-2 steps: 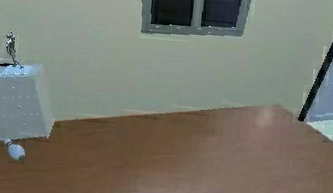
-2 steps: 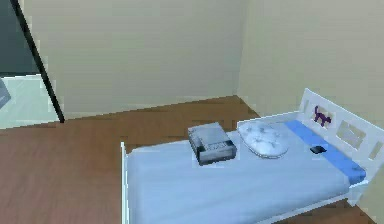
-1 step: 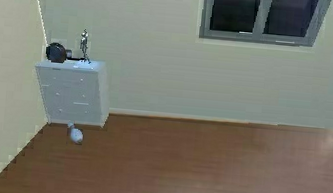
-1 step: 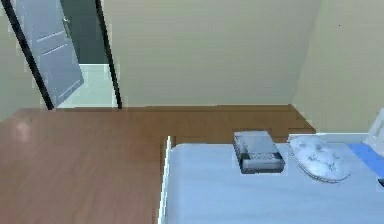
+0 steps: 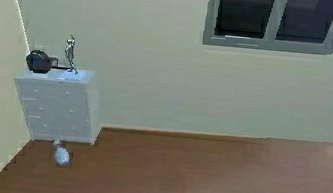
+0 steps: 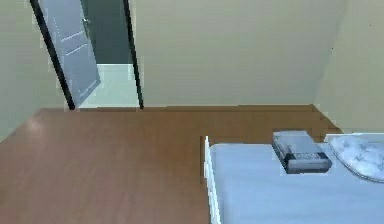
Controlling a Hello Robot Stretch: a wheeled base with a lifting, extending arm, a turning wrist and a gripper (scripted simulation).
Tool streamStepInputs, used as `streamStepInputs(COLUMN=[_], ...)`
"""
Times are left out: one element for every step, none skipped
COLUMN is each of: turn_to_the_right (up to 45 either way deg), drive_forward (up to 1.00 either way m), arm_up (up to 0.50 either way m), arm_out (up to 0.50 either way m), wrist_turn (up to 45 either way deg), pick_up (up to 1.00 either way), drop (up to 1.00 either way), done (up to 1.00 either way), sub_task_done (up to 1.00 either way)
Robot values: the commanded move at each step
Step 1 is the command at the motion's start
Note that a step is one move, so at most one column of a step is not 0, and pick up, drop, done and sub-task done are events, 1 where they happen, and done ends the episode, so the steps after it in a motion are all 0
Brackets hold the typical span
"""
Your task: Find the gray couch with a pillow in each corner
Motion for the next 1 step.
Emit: streamStepInputs(turn_to_the_right=[45.0], drive_forward=[0.0], arm_up=[0.0], arm_out=[0.0], wrist_turn=[0.0], pick_up=[0.0], drop=[0.0], done=[0.0], sub_task_done=[0.0])
